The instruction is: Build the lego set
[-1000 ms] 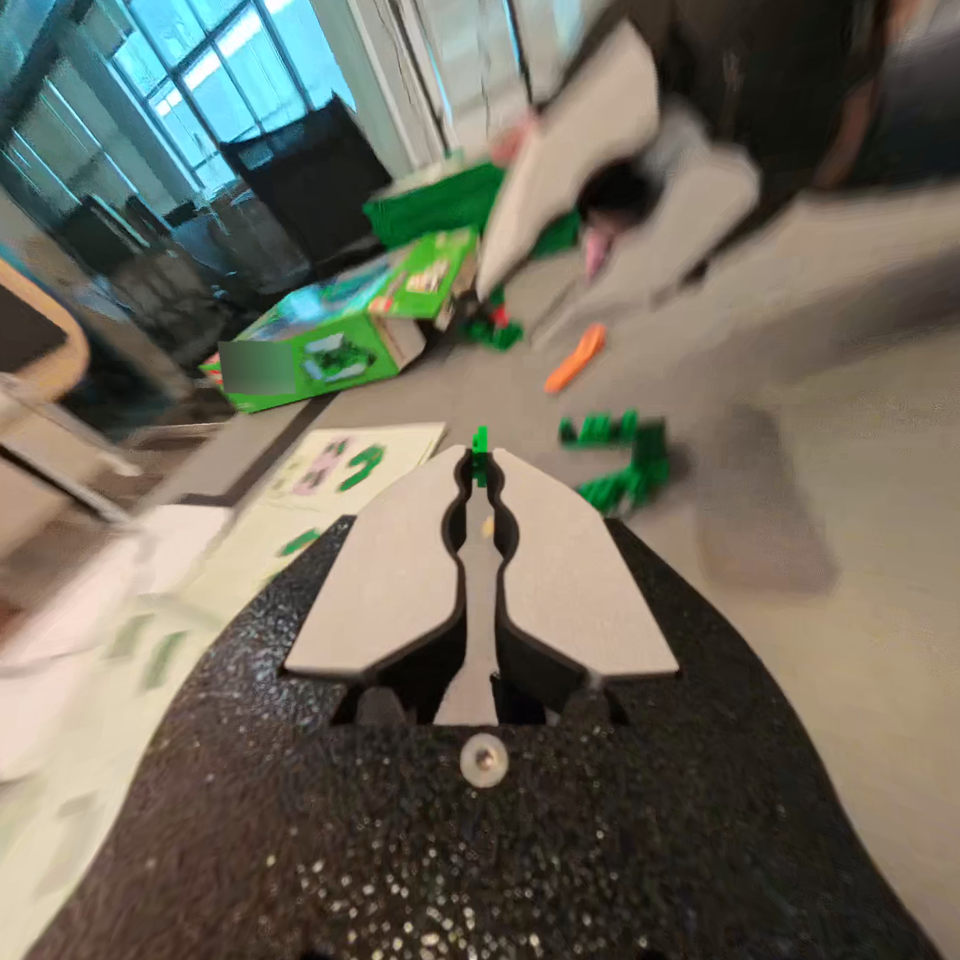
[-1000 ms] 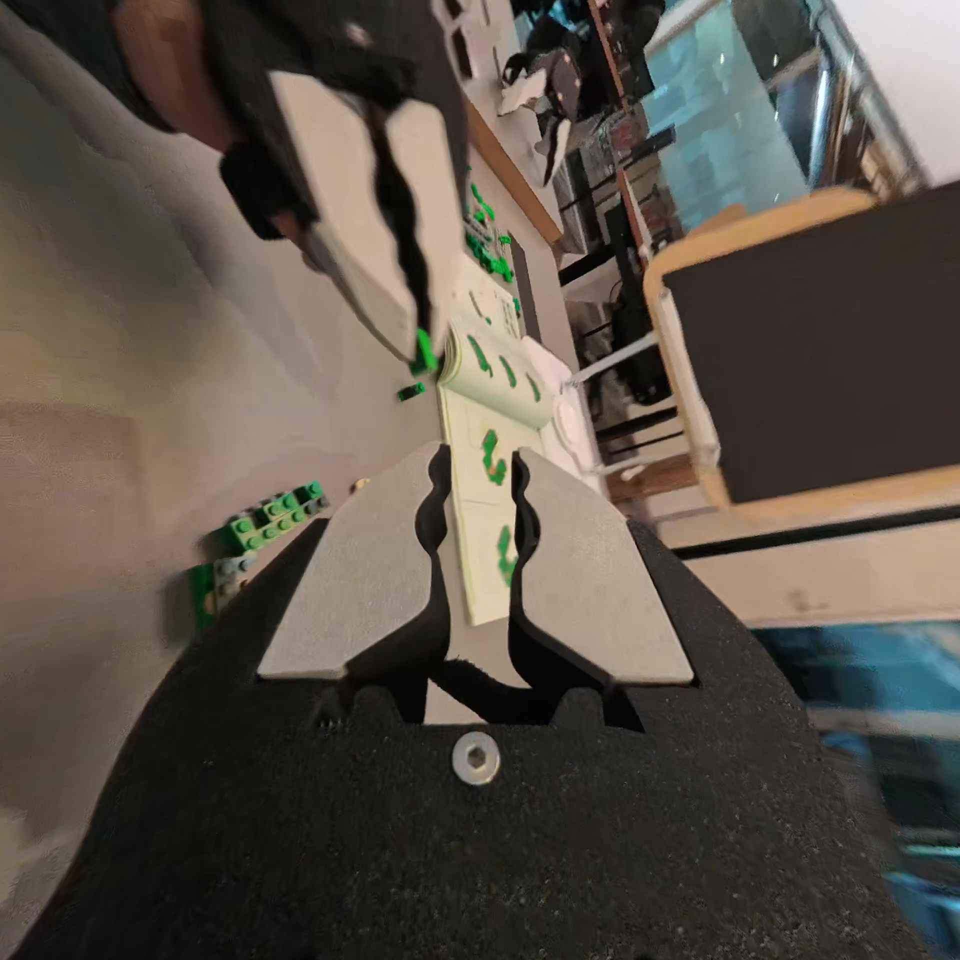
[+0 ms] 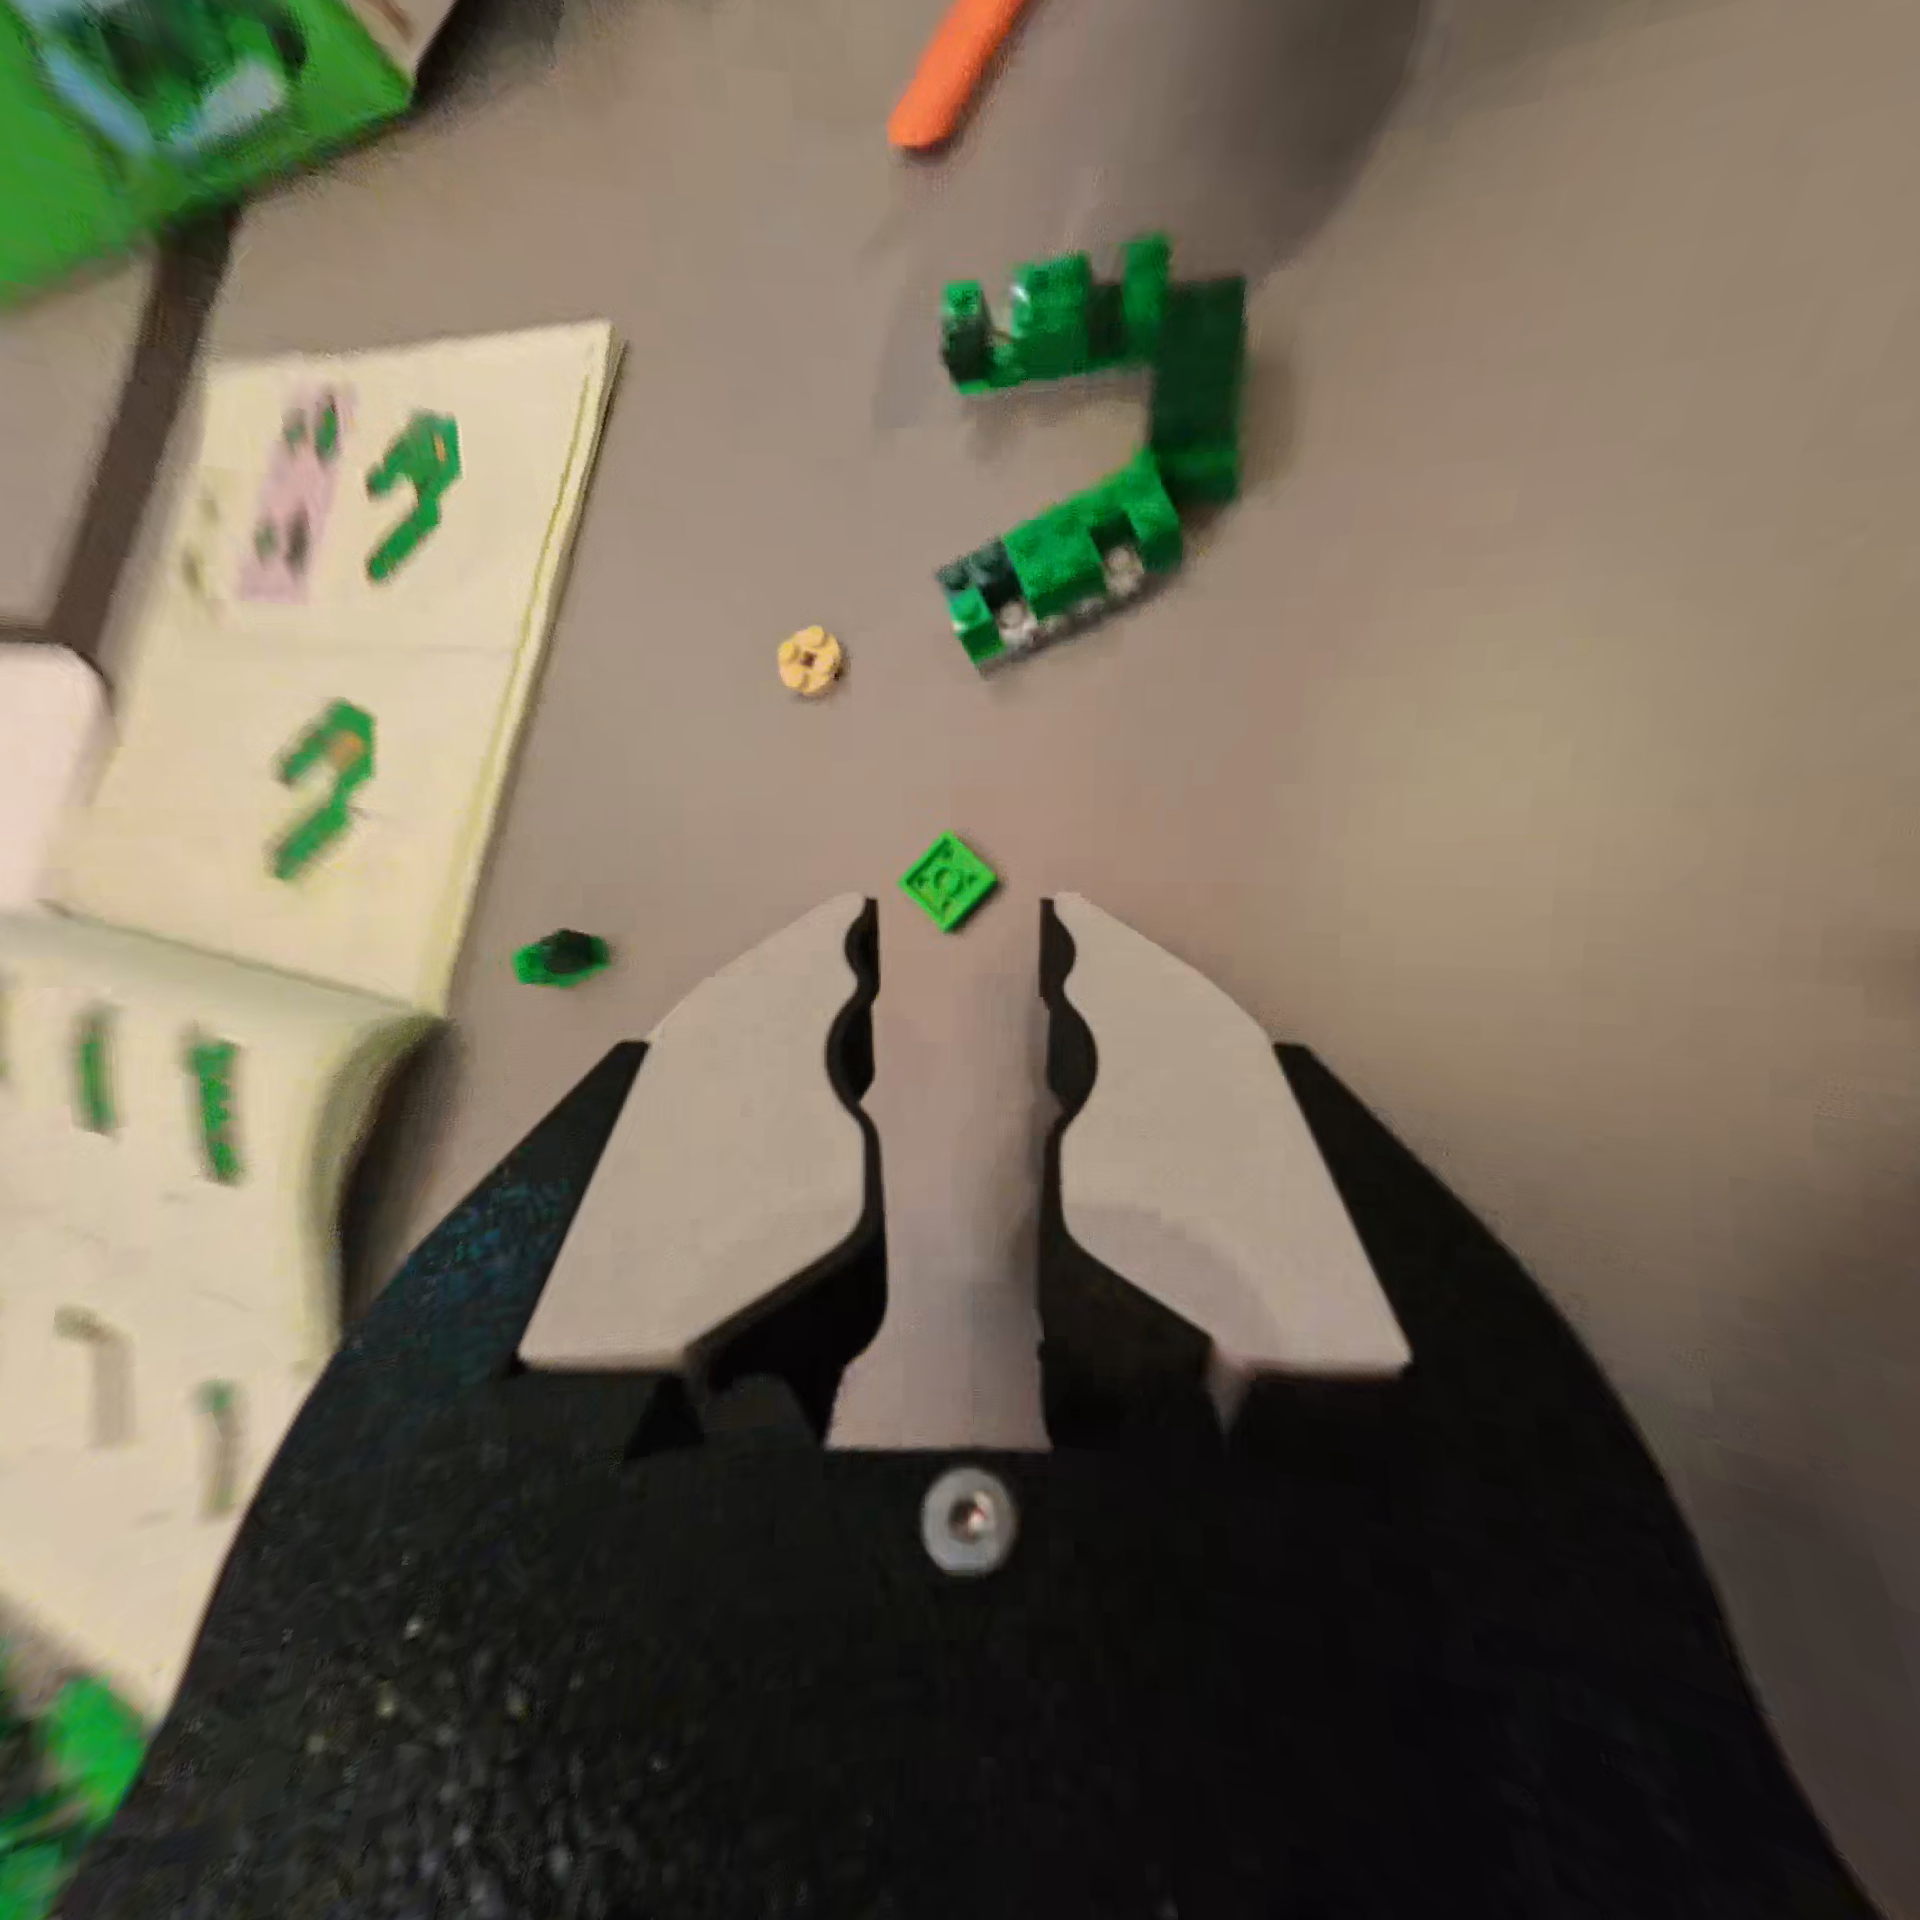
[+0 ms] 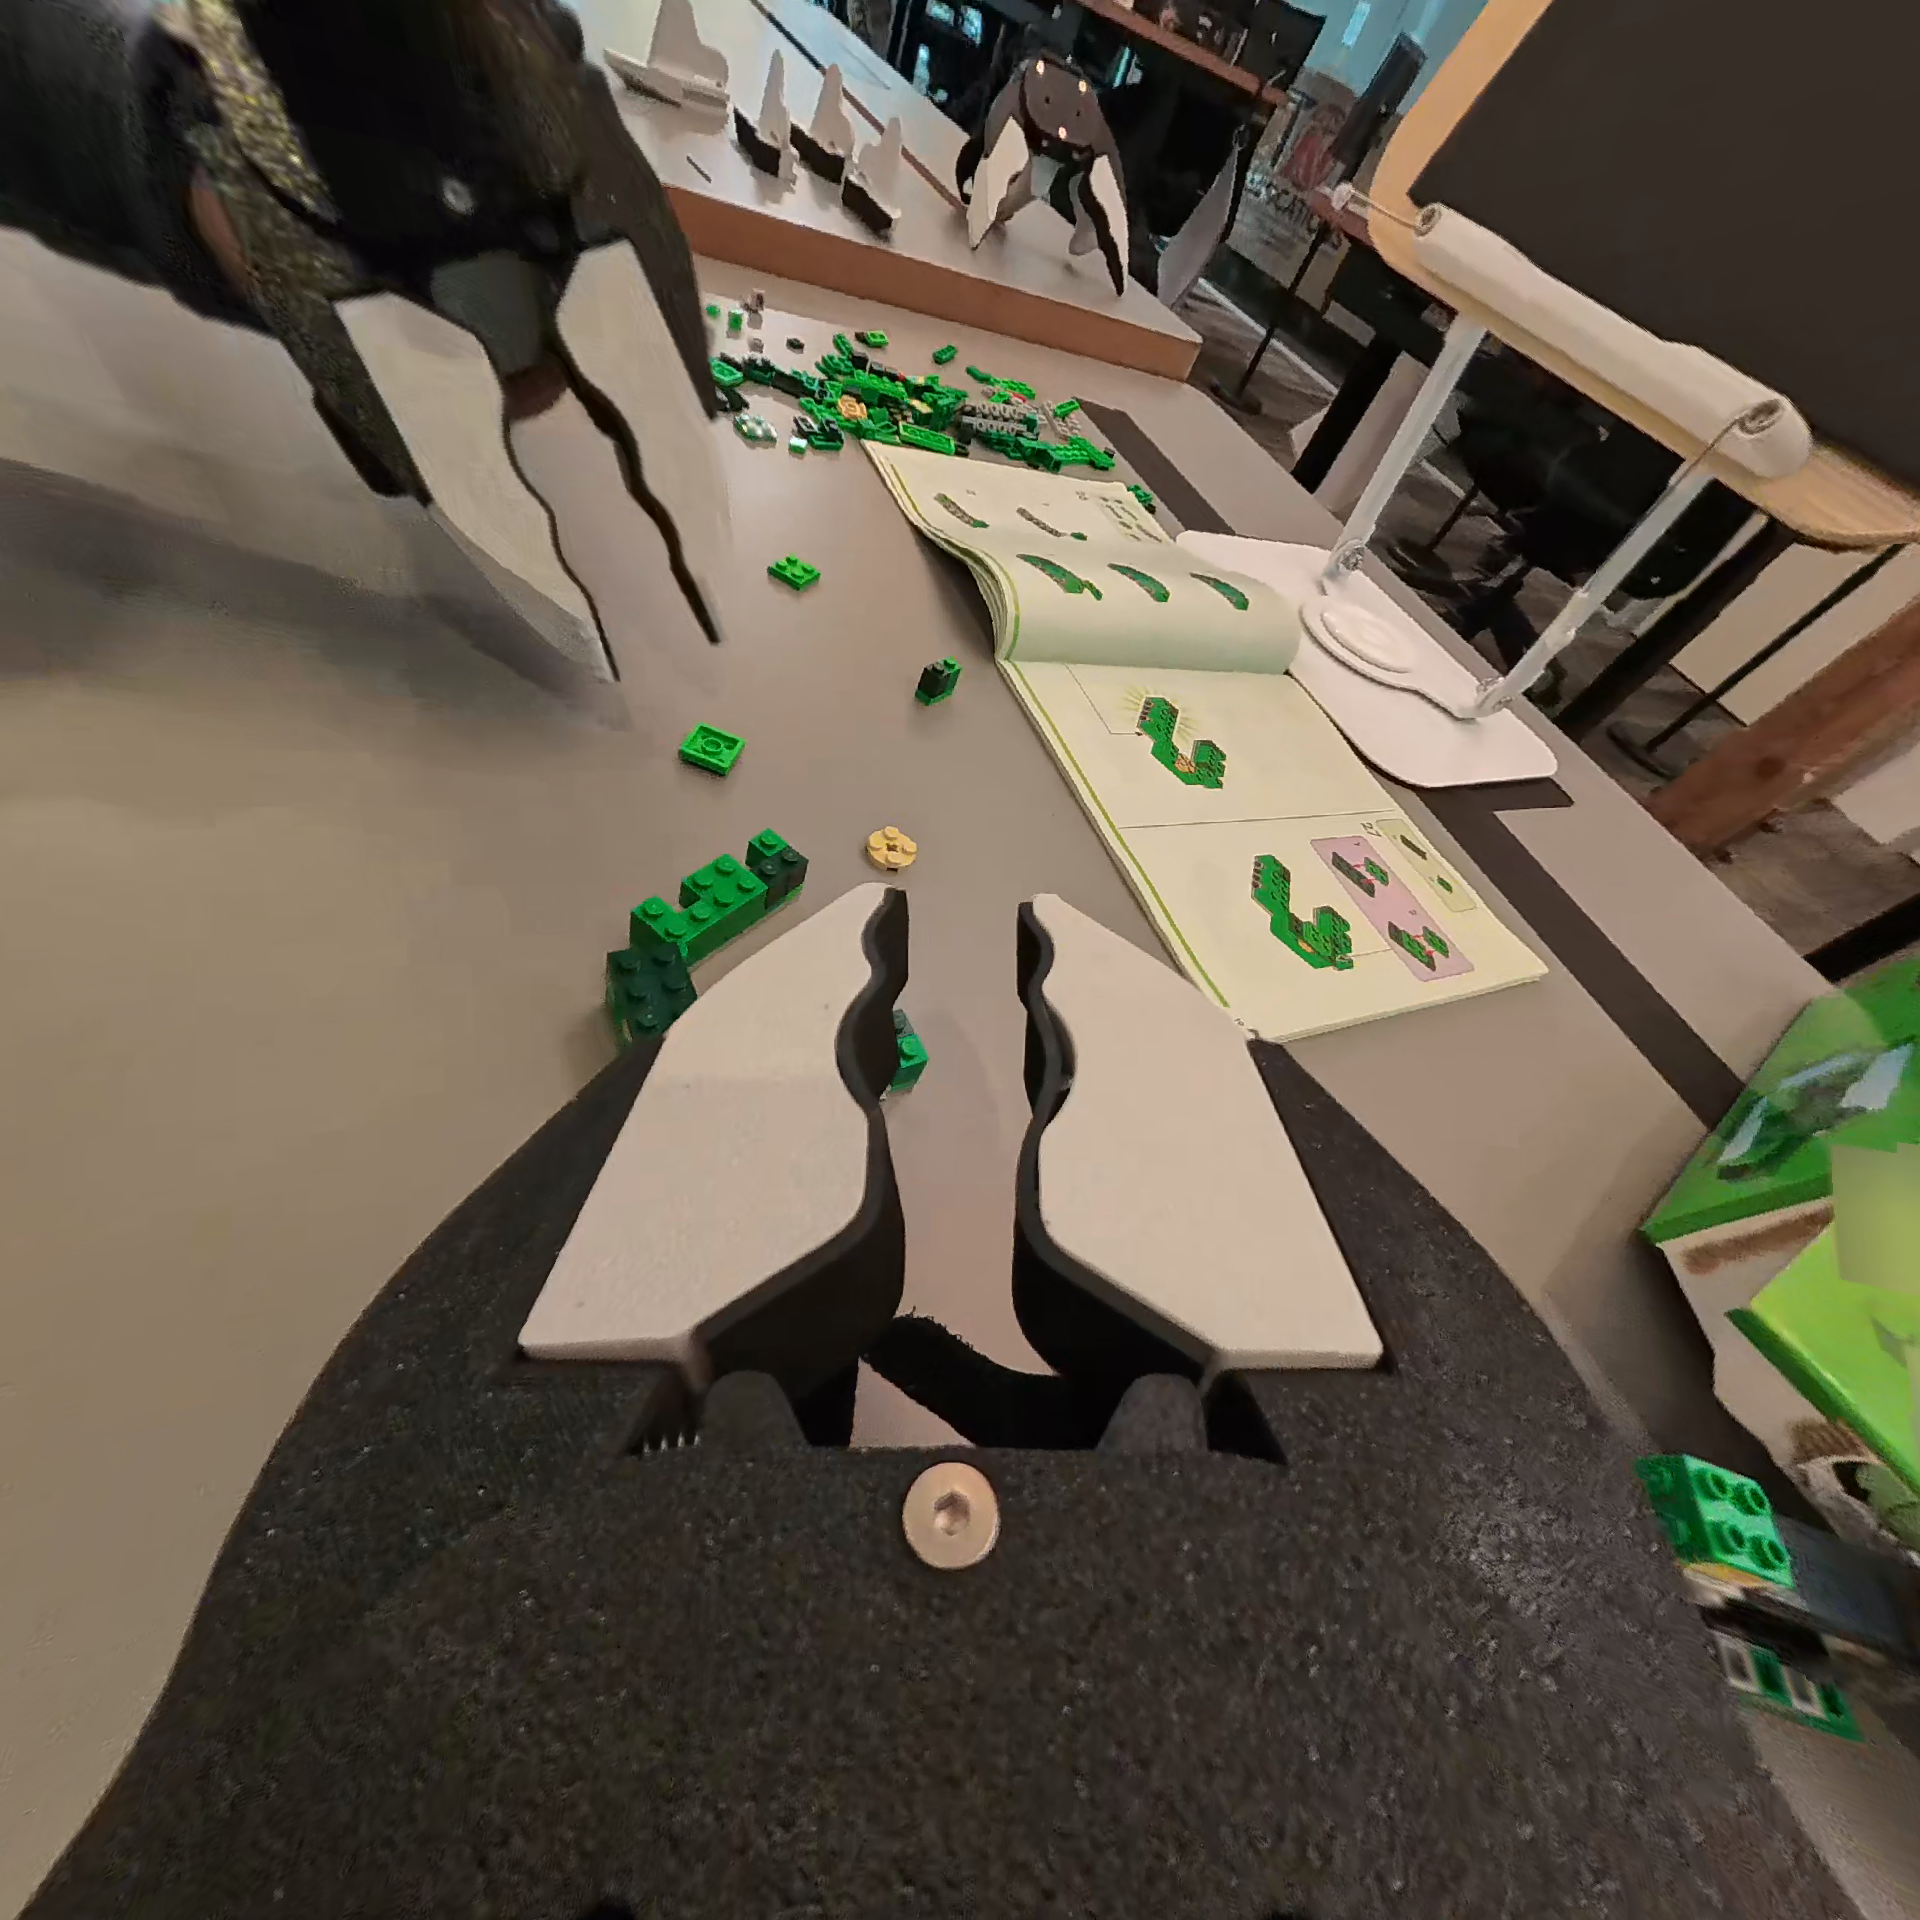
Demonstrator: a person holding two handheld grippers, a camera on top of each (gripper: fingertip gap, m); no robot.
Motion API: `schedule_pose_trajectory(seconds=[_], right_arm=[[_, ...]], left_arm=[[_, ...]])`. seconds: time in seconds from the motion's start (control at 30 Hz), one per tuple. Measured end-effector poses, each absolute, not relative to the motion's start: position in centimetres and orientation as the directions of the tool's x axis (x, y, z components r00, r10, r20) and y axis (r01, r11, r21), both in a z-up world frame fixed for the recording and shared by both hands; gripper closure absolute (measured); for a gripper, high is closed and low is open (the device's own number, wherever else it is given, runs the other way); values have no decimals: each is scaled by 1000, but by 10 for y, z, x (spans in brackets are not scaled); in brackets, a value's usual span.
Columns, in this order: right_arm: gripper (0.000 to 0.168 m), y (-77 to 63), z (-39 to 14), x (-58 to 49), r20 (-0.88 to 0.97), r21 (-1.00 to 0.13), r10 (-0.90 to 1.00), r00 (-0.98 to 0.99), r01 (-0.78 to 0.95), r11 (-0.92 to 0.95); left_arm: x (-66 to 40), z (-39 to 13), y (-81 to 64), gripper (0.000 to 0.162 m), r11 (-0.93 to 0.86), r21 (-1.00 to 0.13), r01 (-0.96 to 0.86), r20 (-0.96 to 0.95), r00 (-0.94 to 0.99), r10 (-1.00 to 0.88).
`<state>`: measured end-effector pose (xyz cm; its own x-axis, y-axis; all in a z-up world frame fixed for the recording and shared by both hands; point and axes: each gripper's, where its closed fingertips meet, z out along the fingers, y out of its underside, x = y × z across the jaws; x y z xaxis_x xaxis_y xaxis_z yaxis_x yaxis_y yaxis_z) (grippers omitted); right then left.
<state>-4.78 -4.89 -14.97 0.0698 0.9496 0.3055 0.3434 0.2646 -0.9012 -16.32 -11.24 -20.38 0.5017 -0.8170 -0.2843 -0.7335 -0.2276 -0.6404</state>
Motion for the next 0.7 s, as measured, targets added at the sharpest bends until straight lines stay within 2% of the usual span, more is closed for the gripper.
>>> schedule_pose_trajectory(seconds=[0.07, 0.13, 0.33, 0.43, 0.5, 0.53, 0.6, 0.67, 0.7], right_arm=[[149, -49, -150, -47, 292, -909, 953, 74, 331, 253], [149, -50, -152, -46, 288, -912, 955, 70, 325, 251], [149, -53, -148, -45, 286, -919, 956, 65, 303, 254], [149, -55, -145, -46, 293, -921, 954, 63, 288, 264], [148, -57, -143, -48, 307, -921, 949, 66, 270, 280], [148, -58, -141, -49, 323, -918, 943, 73, 266, 294], [146, -60, -132, -54, 390, -900, 914, 111, 255, 354], [145, -71, -115, -61, 485, -865, 865, 130, 220, 452], [144, -78, -105, -65, 543, -834, 828, 140, 203, 513]], left_arm=[[-159, -205, -105, 129, -349, -673, -652, -185, 605, -774], [-157, -207, -102, 132, -377, -676, -633, -167, 630, -758], [-162, -228, -96, 132, -478, -583, -657, -149, 664, -732], [-163, -229, -95, 145, -501, -573, -648, -131, 676, -725], [-165, -227, -92, 146, -511, -583, -632, -133, 695, -707], [-164, -221, -87, 147, -487, -626, -609, -149, 707, -692], [-151, -193, -83, 147, -427, -783, -453, -63, 740, -670], [-127, -149, -88, 147, -376, -916, -138, 187, 682, -707], [-117, -124, -93, 147, -377, -924, 59, 337, 587, -736]])
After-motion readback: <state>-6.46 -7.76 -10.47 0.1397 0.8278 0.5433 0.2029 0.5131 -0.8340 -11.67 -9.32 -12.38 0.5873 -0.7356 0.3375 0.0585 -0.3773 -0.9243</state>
